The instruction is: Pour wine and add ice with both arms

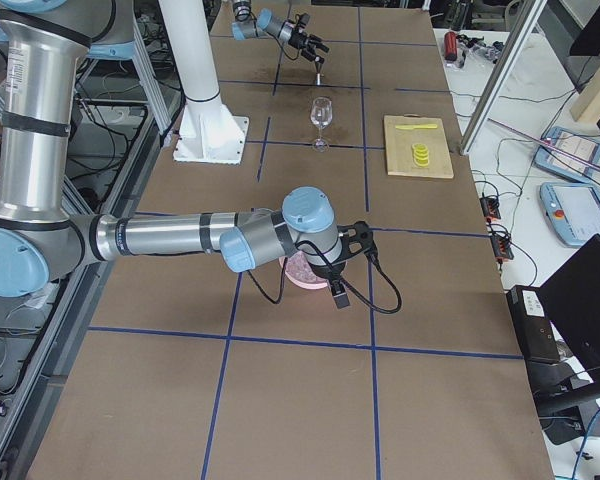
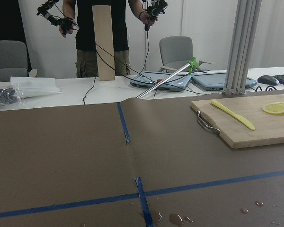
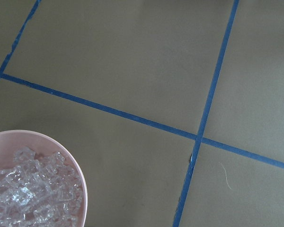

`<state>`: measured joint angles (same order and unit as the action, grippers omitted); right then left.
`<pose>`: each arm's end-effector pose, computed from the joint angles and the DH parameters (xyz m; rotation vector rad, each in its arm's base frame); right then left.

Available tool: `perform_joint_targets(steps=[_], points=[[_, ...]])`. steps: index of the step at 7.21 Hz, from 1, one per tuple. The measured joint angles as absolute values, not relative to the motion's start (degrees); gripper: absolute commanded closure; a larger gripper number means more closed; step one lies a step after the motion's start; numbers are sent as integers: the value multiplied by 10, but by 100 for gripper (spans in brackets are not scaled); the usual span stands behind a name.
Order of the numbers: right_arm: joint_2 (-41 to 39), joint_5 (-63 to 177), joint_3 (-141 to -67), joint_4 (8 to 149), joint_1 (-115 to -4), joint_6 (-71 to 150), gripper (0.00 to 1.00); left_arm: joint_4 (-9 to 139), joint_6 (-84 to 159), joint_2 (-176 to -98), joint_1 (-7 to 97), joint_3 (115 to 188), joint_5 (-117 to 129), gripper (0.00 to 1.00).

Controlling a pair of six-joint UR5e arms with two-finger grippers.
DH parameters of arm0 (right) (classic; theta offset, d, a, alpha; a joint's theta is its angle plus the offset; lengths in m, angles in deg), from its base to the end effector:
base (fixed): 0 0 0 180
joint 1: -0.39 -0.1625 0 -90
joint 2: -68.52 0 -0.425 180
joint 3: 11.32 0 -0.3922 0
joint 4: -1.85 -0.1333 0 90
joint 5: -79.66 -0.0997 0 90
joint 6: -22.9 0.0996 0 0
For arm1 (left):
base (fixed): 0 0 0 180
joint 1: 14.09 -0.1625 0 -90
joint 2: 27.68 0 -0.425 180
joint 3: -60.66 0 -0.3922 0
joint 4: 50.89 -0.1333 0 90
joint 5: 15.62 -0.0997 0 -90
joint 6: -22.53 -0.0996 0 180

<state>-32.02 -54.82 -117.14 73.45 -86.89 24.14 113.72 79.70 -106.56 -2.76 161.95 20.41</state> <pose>0.0429 -0.4352 0.5693 0.3657 -0.7784 -0.1846 0.3433 -0.2869 0.4975 1.1759 0.8006 -0.3033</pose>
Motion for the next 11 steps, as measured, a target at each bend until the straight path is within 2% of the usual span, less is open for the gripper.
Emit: perform_joint_targets(steps=[4,5,7,8,11], points=[[-321,-548,-1171,735,-869,241,0,1137,819,-1073,-46,1581,191,1],[-321,-548,-1171,735,-869,241,0,1137,826,-1075,-53,1573,185,5],[-321,-548,-1171,735,-869,241,0,1137,838,-1083,-65,1557,178,33],[-321,-548,-1171,735,-869,241,0,1137,845,-1087,-69,1549,177,40],[-321,-548,-1171,735,-869,241,0,1138,852,-1096,-74,1534,175,43]])
